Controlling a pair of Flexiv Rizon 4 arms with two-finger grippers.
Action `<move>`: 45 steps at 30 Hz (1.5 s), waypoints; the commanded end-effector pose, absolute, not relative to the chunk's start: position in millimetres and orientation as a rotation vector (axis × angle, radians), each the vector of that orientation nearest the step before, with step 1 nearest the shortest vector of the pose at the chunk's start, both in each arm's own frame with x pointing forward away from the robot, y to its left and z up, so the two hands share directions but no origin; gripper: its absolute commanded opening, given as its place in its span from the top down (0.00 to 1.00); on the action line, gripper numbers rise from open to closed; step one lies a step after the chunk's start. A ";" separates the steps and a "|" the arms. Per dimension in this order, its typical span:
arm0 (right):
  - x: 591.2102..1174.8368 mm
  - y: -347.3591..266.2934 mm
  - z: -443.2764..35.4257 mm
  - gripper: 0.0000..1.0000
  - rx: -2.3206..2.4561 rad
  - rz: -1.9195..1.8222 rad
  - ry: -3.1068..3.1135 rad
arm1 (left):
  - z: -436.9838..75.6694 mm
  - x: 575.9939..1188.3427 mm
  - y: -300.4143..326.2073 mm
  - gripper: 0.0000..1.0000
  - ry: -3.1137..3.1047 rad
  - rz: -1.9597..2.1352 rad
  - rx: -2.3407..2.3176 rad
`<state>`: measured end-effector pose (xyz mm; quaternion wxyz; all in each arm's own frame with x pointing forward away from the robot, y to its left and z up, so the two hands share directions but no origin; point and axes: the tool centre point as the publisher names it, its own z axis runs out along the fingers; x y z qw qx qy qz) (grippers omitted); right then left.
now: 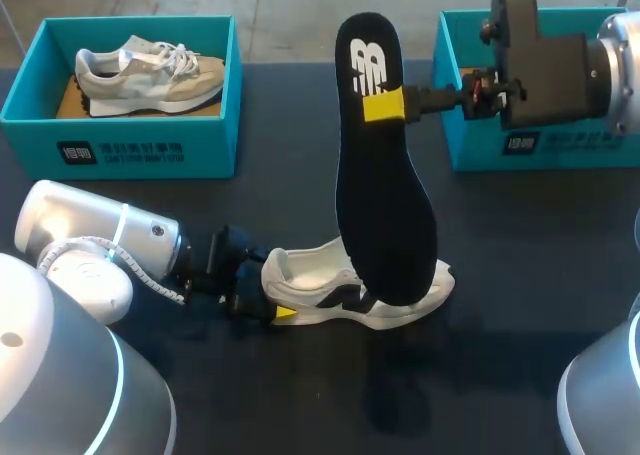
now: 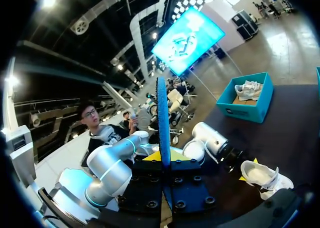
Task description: Take the shoe out of the shoebox, open the shoe tongue, remove and reinsert the insole, then place the shoe into the shoebox
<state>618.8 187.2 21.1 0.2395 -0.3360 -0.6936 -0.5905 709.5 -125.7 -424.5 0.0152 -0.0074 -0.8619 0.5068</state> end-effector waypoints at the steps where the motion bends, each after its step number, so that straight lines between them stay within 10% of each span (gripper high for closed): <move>1: 620.5 191.1 20.9 1.00 -0.923 -1.613 -1.899 | -425.6 709.2 -125.6 1.00 -2.685 1.572 -0.023; 4: 620.5 191.1 20.9 1.00 -0.923 -1.613 -1.899 | -425.6 709.2 -125.6 0.84 -2.685 1.572 -0.023; 5: 620.5 191.1 20.9 1.00 -0.923 -1.613 -1.899 | -425.6 709.2 -125.6 0.59 -2.685 1.572 -0.023; 6: 620.5 191.1 20.9 1.00 -0.923 -1.613 -1.899 | -425.6 709.2 -125.6 0.09 -2.685 1.572 -0.023; 7: 620.5 191.1 20.9 1.00 -0.923 -1.613 -1.899 | -425.6 709.2 -125.6 0.00 -2.685 1.572 -0.023; 45: 620.5 191.1 20.9 1.00 -0.923 -1.613 -1.899 | -383.8 700.7 -86.6 0.00 -2.899 1.149 0.017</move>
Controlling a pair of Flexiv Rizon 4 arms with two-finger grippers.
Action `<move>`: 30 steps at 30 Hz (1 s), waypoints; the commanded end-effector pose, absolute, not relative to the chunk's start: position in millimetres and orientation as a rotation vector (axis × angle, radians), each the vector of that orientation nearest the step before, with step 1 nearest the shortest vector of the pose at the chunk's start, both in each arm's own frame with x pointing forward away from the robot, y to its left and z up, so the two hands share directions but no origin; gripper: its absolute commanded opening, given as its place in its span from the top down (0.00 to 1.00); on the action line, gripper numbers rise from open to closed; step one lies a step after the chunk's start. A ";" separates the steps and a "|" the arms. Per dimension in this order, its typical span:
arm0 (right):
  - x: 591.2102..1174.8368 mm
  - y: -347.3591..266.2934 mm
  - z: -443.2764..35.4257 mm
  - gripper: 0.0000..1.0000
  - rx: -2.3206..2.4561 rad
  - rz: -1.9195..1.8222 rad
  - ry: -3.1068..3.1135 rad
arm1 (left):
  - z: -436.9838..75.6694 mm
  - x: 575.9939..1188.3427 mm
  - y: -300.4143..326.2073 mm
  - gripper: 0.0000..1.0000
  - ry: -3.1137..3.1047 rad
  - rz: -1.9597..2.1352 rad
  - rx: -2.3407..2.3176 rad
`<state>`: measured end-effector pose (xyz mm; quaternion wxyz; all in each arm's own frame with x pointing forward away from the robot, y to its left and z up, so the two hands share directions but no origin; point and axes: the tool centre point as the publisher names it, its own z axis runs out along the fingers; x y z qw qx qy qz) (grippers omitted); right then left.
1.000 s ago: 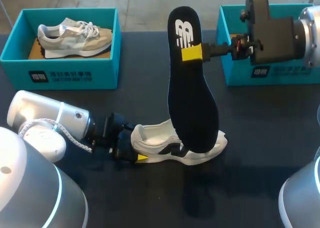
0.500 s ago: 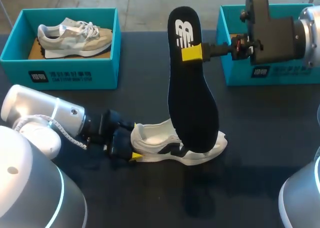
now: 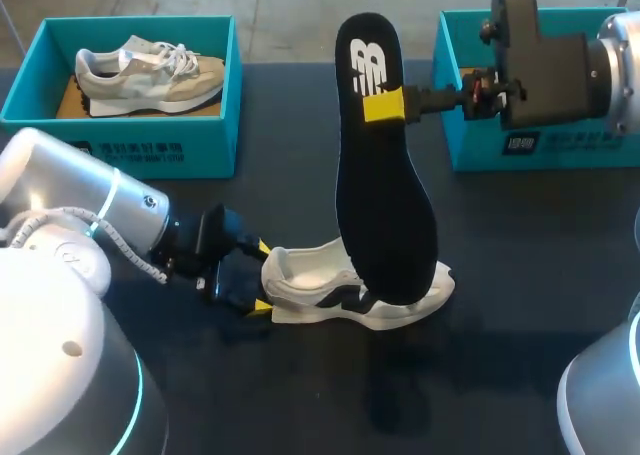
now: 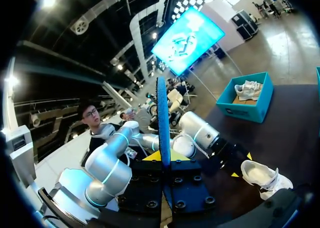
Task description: Take the shoe out of the shoebox, open the shoe tongue, remove and reinsert the insole, then place the shoe into the shoebox
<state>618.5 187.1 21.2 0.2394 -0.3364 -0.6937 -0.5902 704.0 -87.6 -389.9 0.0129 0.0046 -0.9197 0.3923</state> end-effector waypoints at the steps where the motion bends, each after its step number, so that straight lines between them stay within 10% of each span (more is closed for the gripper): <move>1: 620.5 191.1 20.9 1.00 -0.923 -1.613 -1.899 | -383.8 700.7 -86.6 0.00 -2.899 1.149 0.017; 30: 620.5 191.1 20.9 1.00 -0.923 -1.613 -1.899 | -353.4 720.7 -71.3 0.00 -3.072 0.747 0.056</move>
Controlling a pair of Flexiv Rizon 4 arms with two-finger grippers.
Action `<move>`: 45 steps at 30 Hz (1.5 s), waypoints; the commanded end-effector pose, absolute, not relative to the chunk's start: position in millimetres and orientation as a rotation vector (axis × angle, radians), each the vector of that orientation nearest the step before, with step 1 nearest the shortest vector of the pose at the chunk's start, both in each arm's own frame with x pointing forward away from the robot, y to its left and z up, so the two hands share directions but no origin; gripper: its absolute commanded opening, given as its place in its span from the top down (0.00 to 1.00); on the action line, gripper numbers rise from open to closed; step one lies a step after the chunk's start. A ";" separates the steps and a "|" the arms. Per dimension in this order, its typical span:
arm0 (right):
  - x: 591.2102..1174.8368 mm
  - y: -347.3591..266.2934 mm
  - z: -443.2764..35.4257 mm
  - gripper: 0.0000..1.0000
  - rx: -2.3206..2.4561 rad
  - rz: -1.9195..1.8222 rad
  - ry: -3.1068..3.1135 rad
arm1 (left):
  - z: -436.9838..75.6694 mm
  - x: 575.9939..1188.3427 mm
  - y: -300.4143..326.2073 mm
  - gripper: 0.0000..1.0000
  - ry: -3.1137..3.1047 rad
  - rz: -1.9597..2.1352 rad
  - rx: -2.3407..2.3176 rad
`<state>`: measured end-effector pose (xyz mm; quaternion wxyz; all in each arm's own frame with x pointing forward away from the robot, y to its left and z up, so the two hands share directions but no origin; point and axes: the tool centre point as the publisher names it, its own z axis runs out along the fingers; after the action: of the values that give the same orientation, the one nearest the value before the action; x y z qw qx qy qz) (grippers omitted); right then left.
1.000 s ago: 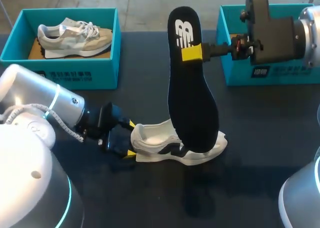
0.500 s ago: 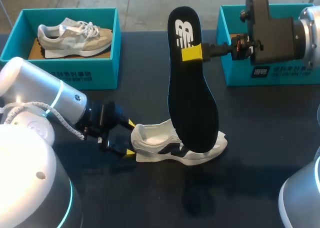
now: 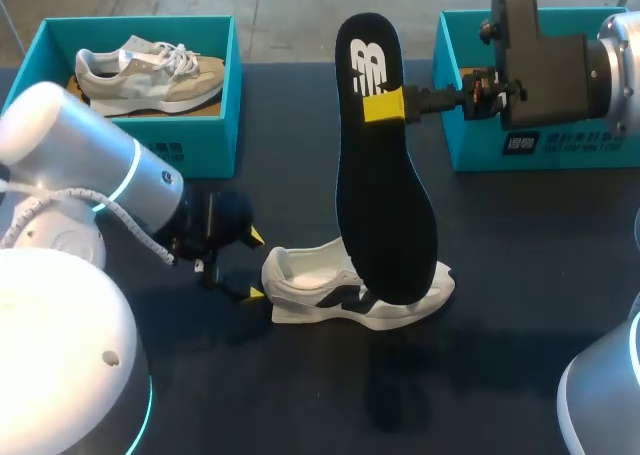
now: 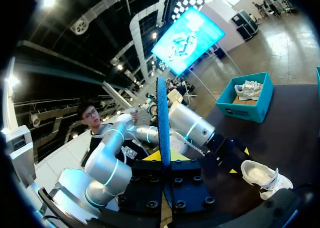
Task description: Take the shoe out of the shoebox, open the shoe tongue, remove and reinsert the insole, then place the shoe into the shoebox
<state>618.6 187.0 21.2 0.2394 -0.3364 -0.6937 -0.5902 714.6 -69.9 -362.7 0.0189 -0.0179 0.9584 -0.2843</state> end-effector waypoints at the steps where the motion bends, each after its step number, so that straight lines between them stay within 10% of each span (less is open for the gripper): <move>1: 620.5 191.1 20.9 1.00 -0.923 -1.613 -1.899 | -350.9 721.5 -71.7 0.00 3.035 -0.705 -0.045; 45: 620.5 191.1 20.9 1.00 -0.923 -1.613 -1.899 | -310.9 702.2 -103.3 0.00 3.188 0.015 0.168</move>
<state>618.6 187.1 21.2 0.2394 -0.3364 -0.6937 -0.5902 703.6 -101.4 -311.2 -0.0278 0.0530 0.9982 -0.0049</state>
